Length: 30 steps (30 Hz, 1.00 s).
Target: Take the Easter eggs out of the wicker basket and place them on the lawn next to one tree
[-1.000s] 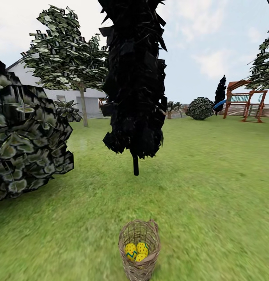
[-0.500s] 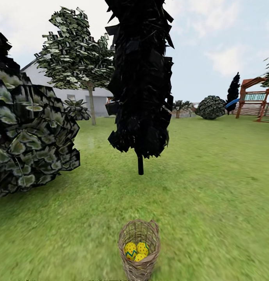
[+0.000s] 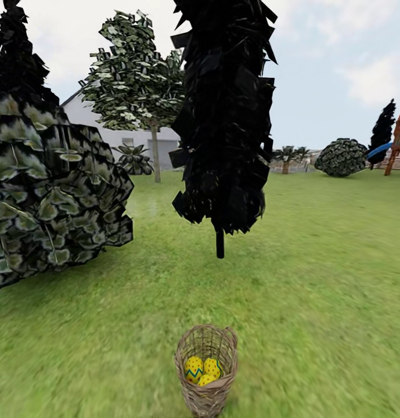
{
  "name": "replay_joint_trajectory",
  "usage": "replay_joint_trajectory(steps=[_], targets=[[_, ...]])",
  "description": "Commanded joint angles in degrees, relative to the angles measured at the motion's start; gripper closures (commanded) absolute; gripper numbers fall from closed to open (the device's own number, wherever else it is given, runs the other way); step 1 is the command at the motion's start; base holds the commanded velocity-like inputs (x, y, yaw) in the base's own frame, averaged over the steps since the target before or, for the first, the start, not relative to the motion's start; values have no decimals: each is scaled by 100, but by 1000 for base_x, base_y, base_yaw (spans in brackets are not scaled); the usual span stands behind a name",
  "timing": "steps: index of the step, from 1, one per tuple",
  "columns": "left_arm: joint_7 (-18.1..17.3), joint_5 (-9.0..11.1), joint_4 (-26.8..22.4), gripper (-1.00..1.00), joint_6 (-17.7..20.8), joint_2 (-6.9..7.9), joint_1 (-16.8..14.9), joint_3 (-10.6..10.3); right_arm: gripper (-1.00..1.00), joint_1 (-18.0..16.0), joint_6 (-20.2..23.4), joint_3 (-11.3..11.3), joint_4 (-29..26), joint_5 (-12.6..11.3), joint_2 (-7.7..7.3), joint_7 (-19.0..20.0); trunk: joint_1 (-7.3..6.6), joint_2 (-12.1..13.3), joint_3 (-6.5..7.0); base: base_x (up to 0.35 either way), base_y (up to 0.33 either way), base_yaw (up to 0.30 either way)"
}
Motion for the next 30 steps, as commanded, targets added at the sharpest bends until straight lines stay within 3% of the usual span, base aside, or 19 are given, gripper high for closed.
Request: replay_joint_trajectory(steps=[1, 18, 30], targets=[[-5, -6, 2, -100, -18, 1, -3, -7, -100, -3, -31, 2, 10, 4, 0, 0, 2, -7, -14, 0, -278, 210], [-5, -6, 2, -100, -20, 1, -3, -7, -100, -3, -28, 12, 11, 12, 27, 3, 2, -7, -130, 1, -275, 197], [-5, -6, 2, -100, -26, 1, -3, -7, -100, -3, -31, 8, 11, 9, 52, -1, 2, -7, -211, 89, -147, 177]])
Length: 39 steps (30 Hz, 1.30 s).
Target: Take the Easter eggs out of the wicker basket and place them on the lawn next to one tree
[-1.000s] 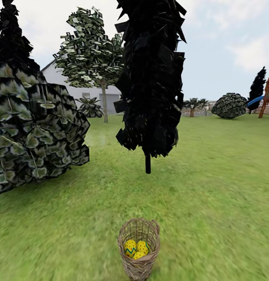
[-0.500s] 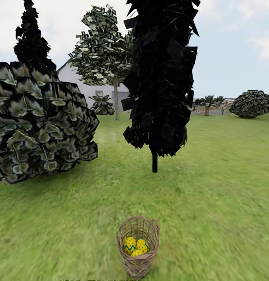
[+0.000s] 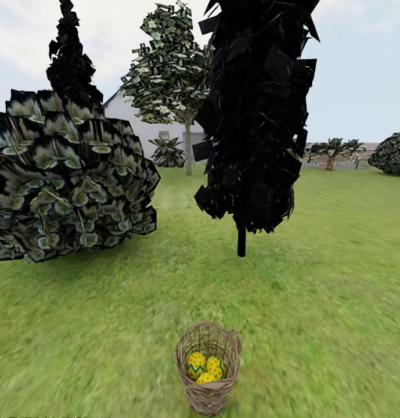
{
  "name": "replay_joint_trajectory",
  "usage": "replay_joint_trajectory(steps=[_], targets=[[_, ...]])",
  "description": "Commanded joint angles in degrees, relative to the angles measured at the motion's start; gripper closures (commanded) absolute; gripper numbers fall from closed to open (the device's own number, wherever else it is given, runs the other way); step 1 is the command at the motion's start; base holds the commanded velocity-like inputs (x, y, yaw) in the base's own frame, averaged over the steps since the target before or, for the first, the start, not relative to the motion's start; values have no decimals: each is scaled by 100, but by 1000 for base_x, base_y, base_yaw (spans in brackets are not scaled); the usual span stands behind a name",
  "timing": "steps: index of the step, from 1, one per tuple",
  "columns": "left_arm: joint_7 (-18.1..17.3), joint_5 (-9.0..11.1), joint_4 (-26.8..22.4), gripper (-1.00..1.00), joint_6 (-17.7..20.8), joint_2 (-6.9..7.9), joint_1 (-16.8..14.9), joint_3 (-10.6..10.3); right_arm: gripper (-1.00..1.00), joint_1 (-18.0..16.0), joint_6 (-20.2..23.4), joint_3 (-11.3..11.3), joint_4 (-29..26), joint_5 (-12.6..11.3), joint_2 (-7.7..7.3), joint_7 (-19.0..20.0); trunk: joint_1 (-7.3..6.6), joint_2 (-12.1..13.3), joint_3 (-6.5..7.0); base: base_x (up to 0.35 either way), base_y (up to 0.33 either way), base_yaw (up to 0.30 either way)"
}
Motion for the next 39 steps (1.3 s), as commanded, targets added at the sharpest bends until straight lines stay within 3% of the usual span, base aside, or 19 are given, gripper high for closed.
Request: replay_joint_trajectory(steps=[1, 25, 39], targets=[[-5, -7, 2, -100, -17, 1, -3, -7, -100, -4, -32, 2, 10, 4, 0, 1, 2, -6, -11, 112, -117, 101], [-5, -5, 1, -100, -26, 1, -3, -7, -100, -4, -48, -8, 9, -8, 1, -1, 2, -6, -21, 37, -52, 11], [-5, -7, 2, -100, -26, 1, -3, -7, -100, -4, -50, -6, 10, -9, 1, -1, 2, -6, -21, 215, -125, 113]])
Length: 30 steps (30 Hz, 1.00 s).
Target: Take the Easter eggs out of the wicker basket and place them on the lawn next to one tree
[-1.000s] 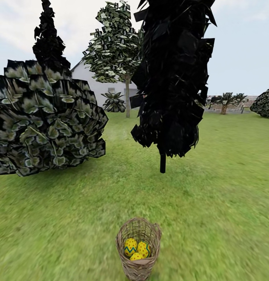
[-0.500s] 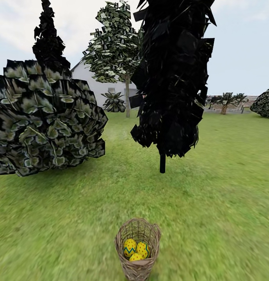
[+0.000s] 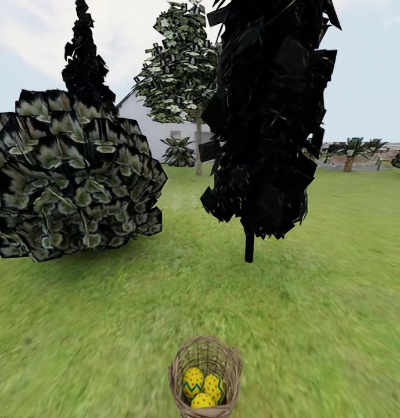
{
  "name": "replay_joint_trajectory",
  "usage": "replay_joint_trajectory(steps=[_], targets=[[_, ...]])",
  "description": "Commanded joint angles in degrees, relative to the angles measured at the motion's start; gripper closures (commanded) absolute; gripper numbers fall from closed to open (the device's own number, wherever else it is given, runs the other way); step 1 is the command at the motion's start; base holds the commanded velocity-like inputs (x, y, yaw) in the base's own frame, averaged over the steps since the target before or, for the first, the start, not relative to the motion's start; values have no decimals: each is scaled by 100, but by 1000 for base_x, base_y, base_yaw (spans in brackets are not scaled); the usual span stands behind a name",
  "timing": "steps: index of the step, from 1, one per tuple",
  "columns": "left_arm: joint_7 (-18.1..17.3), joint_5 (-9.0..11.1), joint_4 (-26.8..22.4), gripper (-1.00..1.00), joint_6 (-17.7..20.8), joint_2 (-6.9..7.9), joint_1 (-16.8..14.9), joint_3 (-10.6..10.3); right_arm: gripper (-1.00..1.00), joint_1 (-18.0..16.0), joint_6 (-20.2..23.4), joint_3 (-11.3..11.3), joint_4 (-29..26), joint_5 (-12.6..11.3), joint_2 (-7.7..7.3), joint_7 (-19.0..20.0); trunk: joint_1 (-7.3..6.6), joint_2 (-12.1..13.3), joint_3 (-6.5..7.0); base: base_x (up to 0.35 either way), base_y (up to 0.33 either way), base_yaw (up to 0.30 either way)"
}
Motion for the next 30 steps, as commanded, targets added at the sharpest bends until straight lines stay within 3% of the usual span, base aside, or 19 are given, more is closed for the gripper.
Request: replay_joint_trajectory(steps=[1, 12, 21, 30], targets=[[-5, -7, 2, -100, -17, 1, -3, -7, -100, -3, -31, 1, 9, 4, 0, 1, 4, -6, -7, 221, -228, 262], [-5, -7, 2, -100, -17, 1, -3, -7, -100, -3, -30, 2, 9, 10, 0, 1, 4, -6, -7, 64, -208, 254], [-5, -7, 2, -100, -17, 1, -3, -7, -100, -3, -23, 2, 3, 12, 0, 1, 4, -6, -7, 3, -31, 34], [-5, -7, 2, -100, -17, 1, -3, -7, -100, -3, -23, 2, 8, 12, 0, 1, 4, -6, -7, 0, -218, 3]])
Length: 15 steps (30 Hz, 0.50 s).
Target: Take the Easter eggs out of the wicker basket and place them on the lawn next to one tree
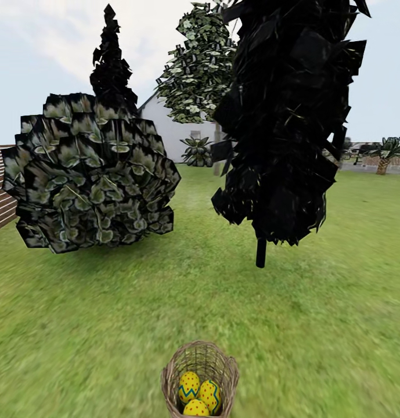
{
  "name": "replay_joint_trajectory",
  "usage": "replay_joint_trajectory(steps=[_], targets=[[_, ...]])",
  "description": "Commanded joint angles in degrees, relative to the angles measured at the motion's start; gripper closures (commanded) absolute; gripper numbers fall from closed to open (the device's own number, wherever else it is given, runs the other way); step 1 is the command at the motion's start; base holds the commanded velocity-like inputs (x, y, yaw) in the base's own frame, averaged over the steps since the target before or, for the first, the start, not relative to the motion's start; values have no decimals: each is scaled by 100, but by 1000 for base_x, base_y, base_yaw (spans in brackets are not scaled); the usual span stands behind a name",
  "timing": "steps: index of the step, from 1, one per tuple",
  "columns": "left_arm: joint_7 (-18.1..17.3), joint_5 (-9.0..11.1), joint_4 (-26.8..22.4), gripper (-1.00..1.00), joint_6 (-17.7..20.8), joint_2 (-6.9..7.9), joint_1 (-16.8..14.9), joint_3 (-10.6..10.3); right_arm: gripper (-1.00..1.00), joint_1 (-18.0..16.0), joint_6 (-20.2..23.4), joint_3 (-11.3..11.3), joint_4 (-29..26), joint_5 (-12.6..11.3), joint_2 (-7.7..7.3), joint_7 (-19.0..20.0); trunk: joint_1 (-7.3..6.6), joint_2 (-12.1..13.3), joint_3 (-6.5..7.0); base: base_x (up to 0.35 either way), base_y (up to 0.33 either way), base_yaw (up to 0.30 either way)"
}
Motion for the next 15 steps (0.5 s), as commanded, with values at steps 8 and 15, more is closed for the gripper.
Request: replay_joint_trajectory(steps=[8, 15], targets=[[-5, -7, 4, -100, -20, 1, -3, -7, -100, -4, -32, 1, 13, 4, 0, 1, 1, -7, -8, 0, -296, 0], [-5, -5, 4, -100, -20, 1, -3, -7, -100, -4, -32, 1, 13, 1, 0, 1, 1, -7, -8, 0, -204, 0]])
